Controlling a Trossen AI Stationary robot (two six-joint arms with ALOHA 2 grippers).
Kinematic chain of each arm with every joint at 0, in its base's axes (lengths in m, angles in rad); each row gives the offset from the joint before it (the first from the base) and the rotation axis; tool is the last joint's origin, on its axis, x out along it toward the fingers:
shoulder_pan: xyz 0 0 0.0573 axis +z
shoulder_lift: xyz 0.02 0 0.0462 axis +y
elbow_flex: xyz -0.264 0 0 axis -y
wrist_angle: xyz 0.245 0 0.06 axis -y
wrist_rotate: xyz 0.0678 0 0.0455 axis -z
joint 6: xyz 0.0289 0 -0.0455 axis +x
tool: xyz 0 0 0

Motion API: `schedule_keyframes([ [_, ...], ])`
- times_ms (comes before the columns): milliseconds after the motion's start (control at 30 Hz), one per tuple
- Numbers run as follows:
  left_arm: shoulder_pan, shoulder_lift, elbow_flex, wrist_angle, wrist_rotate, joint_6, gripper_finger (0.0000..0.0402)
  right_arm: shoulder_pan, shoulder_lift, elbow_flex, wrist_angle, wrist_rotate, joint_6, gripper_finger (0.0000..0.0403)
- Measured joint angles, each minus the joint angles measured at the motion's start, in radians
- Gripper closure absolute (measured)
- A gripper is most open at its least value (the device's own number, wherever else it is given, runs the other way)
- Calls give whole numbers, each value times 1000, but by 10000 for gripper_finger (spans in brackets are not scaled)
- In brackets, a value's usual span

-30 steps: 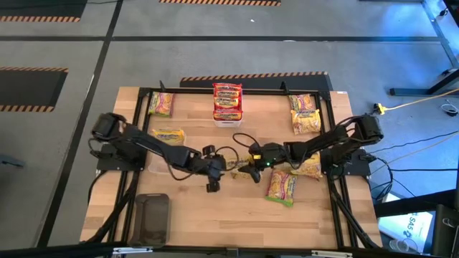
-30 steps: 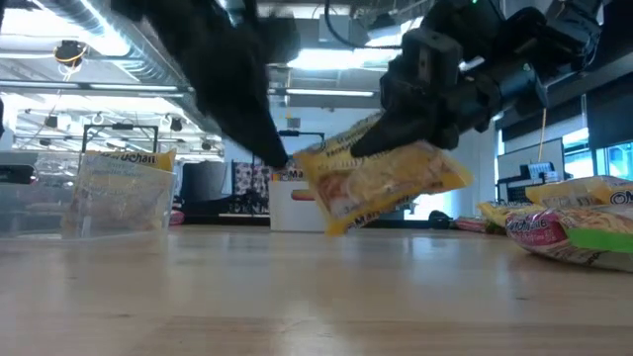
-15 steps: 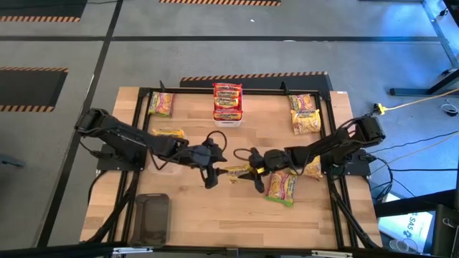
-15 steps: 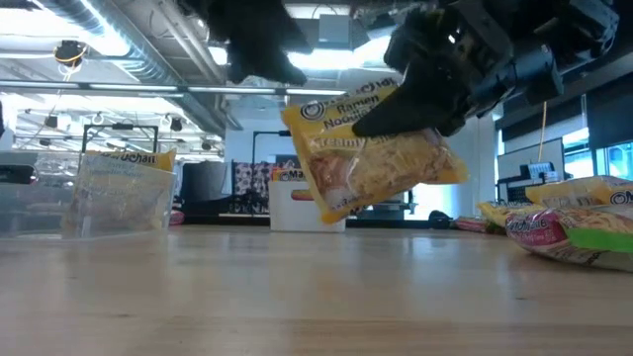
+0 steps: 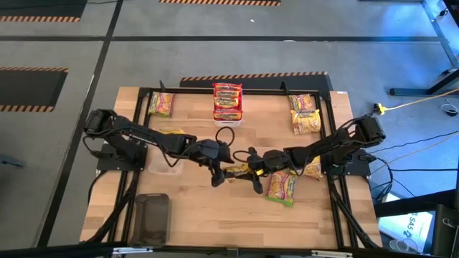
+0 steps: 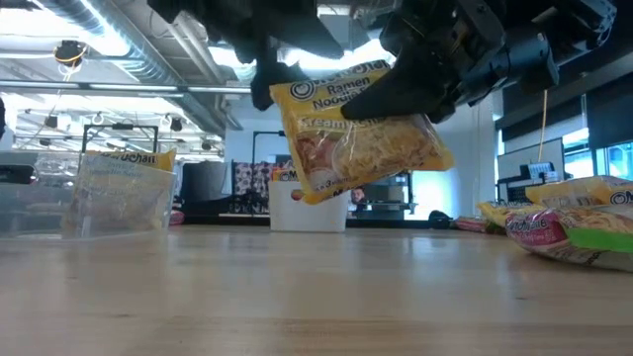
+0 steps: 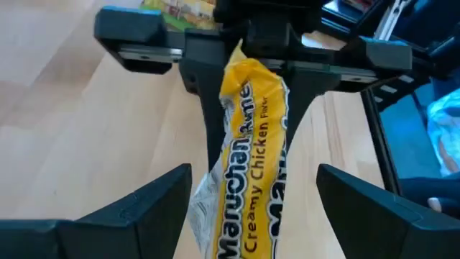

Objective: Sort Maruchan noodles
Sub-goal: Put the yellow noodle pack into the transparent bin

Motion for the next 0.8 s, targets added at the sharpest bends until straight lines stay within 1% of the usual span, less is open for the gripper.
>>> schedule_keyframes([
  [100, -1, 11, -2, -24, -9, 4, 110, 0, 0, 0, 1, 0, 0, 298],
  [167, 1, 34, 2, -4, -2, 3, 110, 0, 0, 0, 2, 0, 1, 298],
  [233, 1, 53, -3, -40, 3, 0, 110, 0, 0, 0, 3, 0, 2, 297],
  [300, 1, 82, -1, -24, 11, -13, 111, 0, 0, 0, 2, 0, 2, 297],
  [400, 1, 91, -2, -28, 13, -21, 122, 0, 0, 0, 1, 0, 2, 296],
  [500, 1, 90, -1, -22, 5, -20, 150, 0, 0, 0, 0, 0, 3, 296],
  [667, 1, 90, -1, -21, 22, -18, 213, -1, 0, 0, 0, 0, 3, 296],
  [800, 1, 89, -1, -20, 24, -15, 256, -1, 0, 0, 4, 18, 2, 292],
])
